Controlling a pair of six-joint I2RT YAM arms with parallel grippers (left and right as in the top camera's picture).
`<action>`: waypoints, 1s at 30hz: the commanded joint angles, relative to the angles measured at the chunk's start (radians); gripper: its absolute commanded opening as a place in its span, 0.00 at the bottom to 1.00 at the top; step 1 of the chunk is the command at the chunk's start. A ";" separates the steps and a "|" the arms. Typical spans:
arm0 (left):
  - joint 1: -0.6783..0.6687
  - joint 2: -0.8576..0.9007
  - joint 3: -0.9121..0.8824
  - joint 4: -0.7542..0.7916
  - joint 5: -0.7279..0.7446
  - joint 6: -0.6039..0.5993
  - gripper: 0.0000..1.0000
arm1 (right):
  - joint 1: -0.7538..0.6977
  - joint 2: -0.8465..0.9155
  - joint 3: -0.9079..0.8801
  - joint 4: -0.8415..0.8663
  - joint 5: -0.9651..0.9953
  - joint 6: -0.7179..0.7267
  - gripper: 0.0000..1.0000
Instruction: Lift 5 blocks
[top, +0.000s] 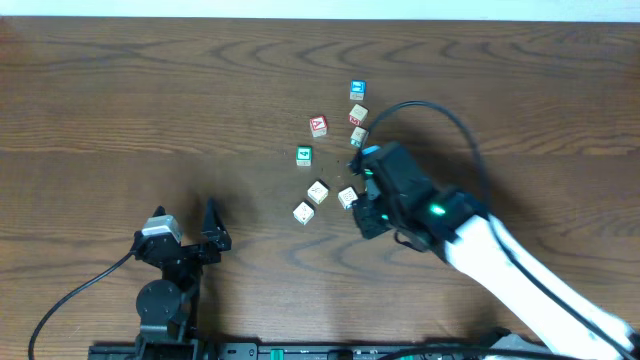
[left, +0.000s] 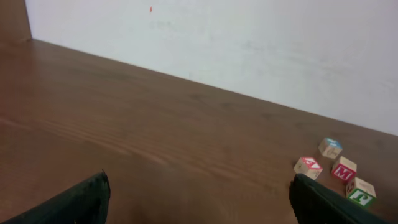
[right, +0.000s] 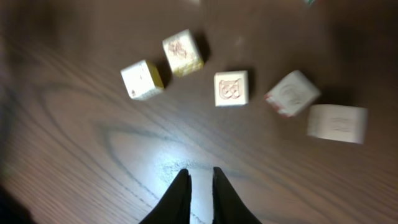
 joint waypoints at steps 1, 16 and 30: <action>0.005 0.079 0.043 -0.013 -0.006 -0.011 0.92 | -0.068 -0.099 0.004 -0.024 0.084 0.005 0.11; 0.002 1.064 0.692 -0.431 0.431 -0.010 1.00 | -0.479 -0.158 0.001 -0.195 0.016 -0.080 0.01; -0.018 1.440 0.691 -0.430 0.497 -0.092 0.07 | -0.510 0.126 -0.002 -0.131 -0.014 -0.095 0.01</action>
